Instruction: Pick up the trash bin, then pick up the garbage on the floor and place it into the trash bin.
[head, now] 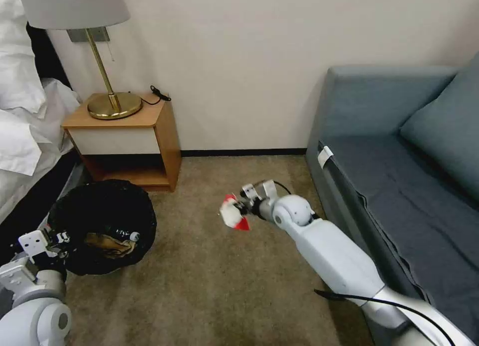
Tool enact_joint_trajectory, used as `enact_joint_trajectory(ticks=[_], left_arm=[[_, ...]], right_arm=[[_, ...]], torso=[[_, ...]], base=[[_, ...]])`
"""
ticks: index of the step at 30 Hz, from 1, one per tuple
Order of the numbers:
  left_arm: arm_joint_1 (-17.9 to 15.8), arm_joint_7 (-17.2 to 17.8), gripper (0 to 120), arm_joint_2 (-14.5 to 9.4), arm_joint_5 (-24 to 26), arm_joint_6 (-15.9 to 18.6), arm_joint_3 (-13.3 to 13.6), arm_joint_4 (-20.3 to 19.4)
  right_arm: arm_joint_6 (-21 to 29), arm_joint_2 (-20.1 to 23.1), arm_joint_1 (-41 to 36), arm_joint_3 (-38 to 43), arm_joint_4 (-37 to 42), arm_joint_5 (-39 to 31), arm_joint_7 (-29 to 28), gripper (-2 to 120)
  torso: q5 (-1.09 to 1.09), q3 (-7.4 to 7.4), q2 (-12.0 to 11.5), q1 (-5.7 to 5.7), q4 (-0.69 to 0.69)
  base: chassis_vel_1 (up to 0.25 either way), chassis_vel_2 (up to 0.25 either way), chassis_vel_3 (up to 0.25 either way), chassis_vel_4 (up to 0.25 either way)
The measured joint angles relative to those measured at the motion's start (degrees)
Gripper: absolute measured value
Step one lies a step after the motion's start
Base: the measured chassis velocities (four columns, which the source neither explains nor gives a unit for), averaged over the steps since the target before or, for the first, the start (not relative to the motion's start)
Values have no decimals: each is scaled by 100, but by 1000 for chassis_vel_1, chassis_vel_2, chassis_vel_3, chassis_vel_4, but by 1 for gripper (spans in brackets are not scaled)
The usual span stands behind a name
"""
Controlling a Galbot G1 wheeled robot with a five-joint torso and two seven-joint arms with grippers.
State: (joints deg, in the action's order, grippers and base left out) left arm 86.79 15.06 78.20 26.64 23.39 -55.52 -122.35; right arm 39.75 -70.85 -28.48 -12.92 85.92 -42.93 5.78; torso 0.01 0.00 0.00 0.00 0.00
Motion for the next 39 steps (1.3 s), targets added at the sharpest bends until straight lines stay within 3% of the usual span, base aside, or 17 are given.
enact_joint_trajectory(ticks=[7, 12, 15, 23, 29, 33, 39], left_arm=[[-76, 20, 4, 21, -17, 96, 73, 21], [-149, 26, 4, 62, -32, 131, 149, 85], [-159, 26, 4, 87, -43, 132, 187, 111], [-123, 29, 4, 127, -53, 108, 203, 100], [-119, 27, 4, 156, -50, 87, 227, 101], [-128, 26, 4, 175, -47, 93, 259, 90], [-133, 30, 4, 176, -44, 102, 263, 85]], right_arm=[[166, -119, 829, -580, 1039, -1093, 8, 0], [99, -358, 1266, -1034, 1207, -1460, 45, 0], [-13, -483, 1383, -1244, 1095, -1495, 122, 0], [-887, -942, 1381, -2053, 92, -1043, 380, 0], [-936, -1120, 1208, -2213, -129, -946, 80, 1], [-965, -1212, 1109, -2234, -275, -876, -132, 17], [-989, -1223, 1098, -2234, -295, -868, -161, 30]], torso=[[1, 0, 0, 0, 0], [1, 0, 0, 0, 0], [1, 0, 0, 0, 0], [1, 1, 0, 0, 0], [0, 0, 0, 0, 1], [0, 0, 0, 0, 0], [0, 0, 0, 0, 0]], base=[[0, 0, 0, 0], [0, 0, 0, 0], [0, 0, 0, 0], [0, 0, 0, 0], [0, 0, 0, 0], [0, 0, 0, 0], [0, 0, 0, 0]])
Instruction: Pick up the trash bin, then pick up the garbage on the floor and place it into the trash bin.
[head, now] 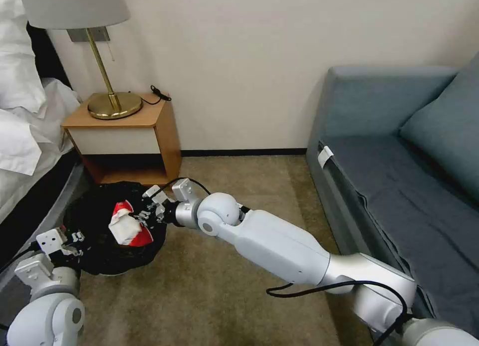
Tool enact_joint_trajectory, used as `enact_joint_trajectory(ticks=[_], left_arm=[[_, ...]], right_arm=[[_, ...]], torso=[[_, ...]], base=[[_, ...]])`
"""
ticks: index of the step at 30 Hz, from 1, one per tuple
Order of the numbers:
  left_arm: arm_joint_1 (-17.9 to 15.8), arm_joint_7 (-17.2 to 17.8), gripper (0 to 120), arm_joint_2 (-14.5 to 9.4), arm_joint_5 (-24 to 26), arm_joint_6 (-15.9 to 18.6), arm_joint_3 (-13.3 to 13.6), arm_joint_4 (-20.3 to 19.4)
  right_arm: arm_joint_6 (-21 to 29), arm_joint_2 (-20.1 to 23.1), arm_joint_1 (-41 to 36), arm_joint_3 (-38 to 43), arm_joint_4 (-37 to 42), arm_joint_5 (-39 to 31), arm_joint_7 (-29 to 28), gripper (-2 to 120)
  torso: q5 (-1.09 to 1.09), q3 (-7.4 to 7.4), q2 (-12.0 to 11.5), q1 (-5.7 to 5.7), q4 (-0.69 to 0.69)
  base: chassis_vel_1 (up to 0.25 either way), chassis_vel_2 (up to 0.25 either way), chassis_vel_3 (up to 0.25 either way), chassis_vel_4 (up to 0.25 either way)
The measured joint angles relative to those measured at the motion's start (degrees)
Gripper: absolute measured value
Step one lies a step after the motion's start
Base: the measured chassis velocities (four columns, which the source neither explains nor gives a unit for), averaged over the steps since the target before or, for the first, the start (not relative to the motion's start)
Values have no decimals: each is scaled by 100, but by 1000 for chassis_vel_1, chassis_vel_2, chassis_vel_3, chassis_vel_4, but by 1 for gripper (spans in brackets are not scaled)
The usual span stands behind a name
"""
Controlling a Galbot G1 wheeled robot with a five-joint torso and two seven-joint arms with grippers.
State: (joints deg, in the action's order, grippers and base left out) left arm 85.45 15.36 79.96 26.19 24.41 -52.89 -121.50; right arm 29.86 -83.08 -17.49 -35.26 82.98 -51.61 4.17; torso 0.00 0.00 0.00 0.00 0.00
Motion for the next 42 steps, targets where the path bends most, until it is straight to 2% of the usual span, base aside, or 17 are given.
enact_joint_trajectory(ticks=[1, 3, 6, 8, 11, 13, 15, 17, 23, 24, 25, 27, 32, 36, 37, 40, 42], left_arm=[[0, 0, 4, 0, 0, 0, 0, 0], [-5, 2, 4, 0, 2, 9, 2, -3], [-6, 2, 4, -1, 3, 11, 2, -3], [-6, 3, 4, -3, 3, 13, 2, -3], [-7, 6, 4, -4, 3, 13, 2, -3], [-8, 11, 4, -5, 4, 13, 1, -3], [-8, 11, 4, -6, 4, 13, 1, -3], [-9, 30, 4, -9, 34, 50, -24, 9], [-39, 177, 4, -23, 422, 211, -45, -38], [-58, 260, 4, -23, 677, 237, -48, -39], [-94, 414, 4, -9, 1341, 275, -72, -8], [-106, 482, 4, 24, 1926, 165, -145, 154], [-120, 432, 4, 94, 2259, -185, -169, 671], [-127, 426, 4, 91, 2422, -241, -165, 956], [-173, 437, 3, 82, 2554, -248, -152, 1224], [-315, 440, 12, 78, 2575, -281, -99, 1799], [-334, 446, 15, 76, 2558, -287, -100, 1872]], right_arm=[[0, 0, 0, 0, 0, 0, 0, 30], [-26, -2, -10, 5, -6, 2, -59, 47], [-33, 0, -12, 7, -6, 2, -76, 53], [-51, 8, -20, 14, -5, 2, -103, 65], [-58, 12, -23, 16, -4, 2, -110, 66], [-77, 20, -32, 20, 0, 3, -120, 82], [-89, 24, -35, 21, 2, 4, -125, 85], [-242, 1, -202, 282, 88, -3, -133, 98], [-488, -34, -585, 863, 382, -85, -274, 100], [-520, -33, -664, 998, 406, -83, -285, 100], [-559, -7, -803, 1339, 419, -50, -291, 100], [-615, 96, -1060, 1900, 453, 66, -242, 100], [-747, 370, -1692, 2926, 612, 478, 99, 100], [-813, 495, -1945, 3262, 692, 592, 258, 100], [-823, 546, -2031, 3404, 764, 599, 311, 100], [-823, 522, -2064, 3460, 791, 604, 346, 100], [-824, 505, -2069, 3461, 787, 608, 346, 100]], torso=[[0, 0, 0, 0, 0], [0, 0, 0, 0, 0], [0, 0, 0, 0, 0], [0, 0, 0, 0, 0], [0, 0, 0, 0, 0], [0, 0, 0, 0, 0], [0, 0, 0, 0, 0], [0, 0, 0, 0, 0], [-1, 0, 0, 0, 0], [-2, 0, 0, 0, 1], [-1, 0, 0, 0, 1], [-2, 0, 0, 0, -1], [-2, 0, 0, 0, -2], [-2, 0, 0, 0, -1], [-2, 0, 0, 0, 0], [-6, -1, 0, 0, 0], [-11, -1, 1, 0, 1]], base=[[0, 0, 0, 0], [0, 0, 0, 0], [0, 0, 0, 0], [0, 0, 0, 0], [0, 0, 0, 0], [0, 0, 0, 0], [0, 0, 0, 0], [0, 0, 0, 0], [0, 0, 0, 0], [0, 0, 0, 0], [0, 0, 0, 0], [0, 0, 0, 0], [0, 0, 0, 0], [0, 0, 0, 0], [0, 0, 0, 0], [0, 0, 0, 0], [0, 0, 0, 0]])
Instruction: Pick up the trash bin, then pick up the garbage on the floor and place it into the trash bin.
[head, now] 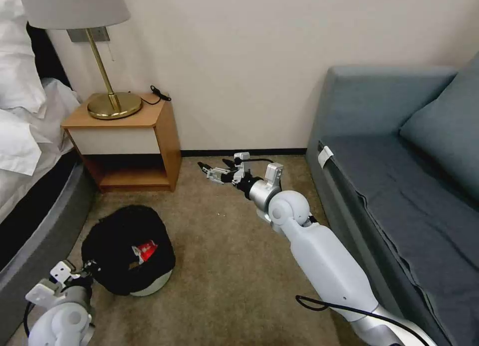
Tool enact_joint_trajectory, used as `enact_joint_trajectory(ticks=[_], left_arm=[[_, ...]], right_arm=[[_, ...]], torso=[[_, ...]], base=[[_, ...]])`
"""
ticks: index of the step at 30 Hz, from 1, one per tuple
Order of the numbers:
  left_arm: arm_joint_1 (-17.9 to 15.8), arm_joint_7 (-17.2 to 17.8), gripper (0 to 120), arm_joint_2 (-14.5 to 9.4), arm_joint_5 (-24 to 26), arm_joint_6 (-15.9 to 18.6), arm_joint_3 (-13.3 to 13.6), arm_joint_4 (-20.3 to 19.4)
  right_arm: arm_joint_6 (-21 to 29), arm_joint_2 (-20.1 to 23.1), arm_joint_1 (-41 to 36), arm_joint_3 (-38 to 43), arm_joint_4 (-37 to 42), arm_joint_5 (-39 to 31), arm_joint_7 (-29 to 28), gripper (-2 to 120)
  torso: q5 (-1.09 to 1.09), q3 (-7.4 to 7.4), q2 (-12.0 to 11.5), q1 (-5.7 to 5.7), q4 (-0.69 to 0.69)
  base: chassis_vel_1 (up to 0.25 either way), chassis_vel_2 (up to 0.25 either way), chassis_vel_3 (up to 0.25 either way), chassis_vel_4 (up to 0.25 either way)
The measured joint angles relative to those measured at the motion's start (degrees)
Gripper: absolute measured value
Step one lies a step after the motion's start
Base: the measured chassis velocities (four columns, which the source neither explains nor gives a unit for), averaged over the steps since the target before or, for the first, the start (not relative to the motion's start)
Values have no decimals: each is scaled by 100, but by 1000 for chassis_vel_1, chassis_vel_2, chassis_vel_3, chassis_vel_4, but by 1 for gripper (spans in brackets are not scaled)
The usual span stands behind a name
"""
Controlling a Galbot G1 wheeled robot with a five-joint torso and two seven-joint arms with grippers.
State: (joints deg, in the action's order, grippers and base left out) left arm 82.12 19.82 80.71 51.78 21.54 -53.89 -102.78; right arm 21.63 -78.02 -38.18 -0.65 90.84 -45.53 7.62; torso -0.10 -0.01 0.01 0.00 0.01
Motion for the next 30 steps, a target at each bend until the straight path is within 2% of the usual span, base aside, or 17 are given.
enact_joint_trajectory(ticks=[2, 4, 7, 9, 10, 11, 13, 14, 17, 19, 22, 23, 26, 27, 28, 30], left_arm=[[-15, 12, 27, -37, -82, -6, -18, 117], [-14, 14, 29, -46, -90, -6, -22, 122], [-3, 41, 46, -77, -166, -4, -56, 88], [-2, 46, 49, -78, -243, -2, -65, 73], [5, 44, 56, -76, -449, -10, -65, 31], [16, 36, 57, -73, -584, -28, -69, -7], [55, -10, 68, -70, -1041, -67, -113, -267], [55, -10, 68, -70, -1041, -67, -113, -267], [142, -61, 83, -108, -1506, 10, -185, -615], [168, -73, 86, -130, -1576, 58, -197, -699], [266, -197, 98, -218, -2002, 151, -251, -951], [266, -197, 98, -218, -2002, 151, -251, -951], [365, -495, 100, -338, -2430, 140, -291, -1206], [365, -495, 100, -338, -2430, 140, -291, -1206], [387, -626, 100, -363, -2561, 89, -293, -1261], [443, -1105, 100, -431, -3022, -178, -236, -1389]], right_arm=[[0, -41, -32, -8, -27, 36, 1, 100], [0, -46, -39, -10, -32, 43, 0, 100], [0, -83, -83, -23, -50, 88, 0, 100], [0, -90, -91, -23, -50, 92, -1, 100], [0, -91, -106, -22, -50, 97, -2, 100], [0, -91, -115, -17, -46, 98, -3, 100], [0, -85, -159, 21, -25, 110, -7, 100], [0, -85, -159, 21, -25, 110, -7, 100], [0, -91, -206, 86, -6, 118, -13, 100], [0, -95, -214, 104, -3, 119, -15, 100], [0, -121, -257, 184, 5, 132, -19, 100], [0, -121, -257, 184, 5, 132, -19, 100], [-10, -149, -362, 295, 6, 144, -145, 100], [-10, -149, -362, 295, 6, 144, -145, 100], [-10, -157, -398, 323, 2, 143, -195, 100], [-29, -197, -569, 433, -26, 142, -427, 100]], torso=[[-1, 0, 0, 0, 2], [0, 0, 1, 0, 2], [12, 0, 0, 0, 0], [14, 0, 0, 0, -1], [17, 1, -1, 0, -2], [20, 1, 0, -1, -2], [14, 1, -2, 0, -3], [14, 1, -2, 0, -3], [12, 1, -2, -1, -2], [11, 1, -2, 0, -2], [11, 1, -2, -1, -2], [11, 1, -2, -1, -2], [11, 1, -1, 0, -1], [11, 1, -1, 0, -1], [11, 1, -1, 0, -1], [9, 1, -1, 0, -1]], base=[[0, 0, 0, 0], [0, 0, 0, 0], [0, 0, 0, 0], [0, 0, 0, 0], [0, 0, 0, 0], [0, 0, 0, 0], [0, 0, 0, 0], [0, 0, 0, 0], [0, 0, 0, 0], [0, 0, 0, 0], [0, 0, 0, 0], [0, 0, 0, 0], [0, 0, 0, 0], [0, 0, 0, 0], [0, 0, 0, 0], [0, 0, 0, 0]])
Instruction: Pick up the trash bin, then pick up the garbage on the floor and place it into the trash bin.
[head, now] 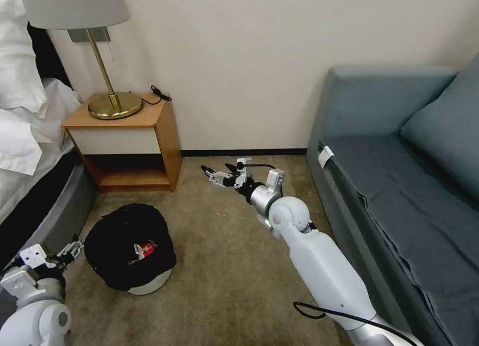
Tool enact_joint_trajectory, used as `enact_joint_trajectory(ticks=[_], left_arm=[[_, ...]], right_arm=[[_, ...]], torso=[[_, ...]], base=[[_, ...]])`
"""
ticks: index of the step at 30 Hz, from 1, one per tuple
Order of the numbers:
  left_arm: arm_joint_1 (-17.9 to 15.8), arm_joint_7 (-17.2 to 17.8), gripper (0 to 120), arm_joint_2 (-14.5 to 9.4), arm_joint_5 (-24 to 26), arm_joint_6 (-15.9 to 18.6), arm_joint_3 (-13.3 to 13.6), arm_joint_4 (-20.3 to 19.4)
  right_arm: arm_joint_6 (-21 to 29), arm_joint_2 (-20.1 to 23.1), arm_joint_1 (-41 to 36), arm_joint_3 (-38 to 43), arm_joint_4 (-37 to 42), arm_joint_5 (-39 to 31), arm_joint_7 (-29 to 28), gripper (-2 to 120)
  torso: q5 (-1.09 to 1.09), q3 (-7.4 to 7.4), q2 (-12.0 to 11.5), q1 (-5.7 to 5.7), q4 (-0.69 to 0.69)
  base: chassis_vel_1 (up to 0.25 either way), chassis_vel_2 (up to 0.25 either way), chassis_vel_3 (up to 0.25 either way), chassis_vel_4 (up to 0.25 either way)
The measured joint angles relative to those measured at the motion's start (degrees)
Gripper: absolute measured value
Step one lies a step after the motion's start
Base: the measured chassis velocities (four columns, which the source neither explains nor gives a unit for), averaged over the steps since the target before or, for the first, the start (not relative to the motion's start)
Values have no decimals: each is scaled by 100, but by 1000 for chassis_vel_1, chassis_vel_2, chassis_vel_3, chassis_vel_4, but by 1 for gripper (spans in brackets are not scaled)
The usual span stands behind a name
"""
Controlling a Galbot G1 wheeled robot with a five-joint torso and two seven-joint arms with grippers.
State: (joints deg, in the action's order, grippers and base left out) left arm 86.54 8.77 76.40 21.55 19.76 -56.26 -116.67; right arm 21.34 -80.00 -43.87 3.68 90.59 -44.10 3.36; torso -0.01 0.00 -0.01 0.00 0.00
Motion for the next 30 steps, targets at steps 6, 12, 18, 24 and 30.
enact_joint_trajectory(ticks=[6, 12, 18, 24, 30], left_arm=[[-102, -600, 100, -38, -589, -553, 325, -26], [-233, -716, 100, -76, -612, -719, 594, -72], [-385, -726, 100, -143, -531, -833, 917, -12], [-471, -666, 100, -180, -589, -799, 1162, 26], [-474, -646, 100, -179, -587, -786, 1163, 31]], right_arm=[[-45, -78, -346, 221, -18, 66, -511, 100], [-105, -137, -510, 422, -83, 160, -780, 100], [-176, -223, -609, 766, -321, 235, -949, 100], [-228, -246, -667, 1044, -546, 206, -1098, 100], [-212, -251, -669, 1058, -559, 178, -1110, 100]], torso=[[0, 0, 0, 0, -1], [0, 0, 0, 0, -1], [0, 0, 0, -1, -1], [0, 0, 0, 0, -1], [0, 0, 1, 0, 0]], base=[[0, 0, 0, 0], [0, 0, 0, 0], [0, 0, 0, 0], [0, 0, 0, 0], [0, 0, 0, 0]])
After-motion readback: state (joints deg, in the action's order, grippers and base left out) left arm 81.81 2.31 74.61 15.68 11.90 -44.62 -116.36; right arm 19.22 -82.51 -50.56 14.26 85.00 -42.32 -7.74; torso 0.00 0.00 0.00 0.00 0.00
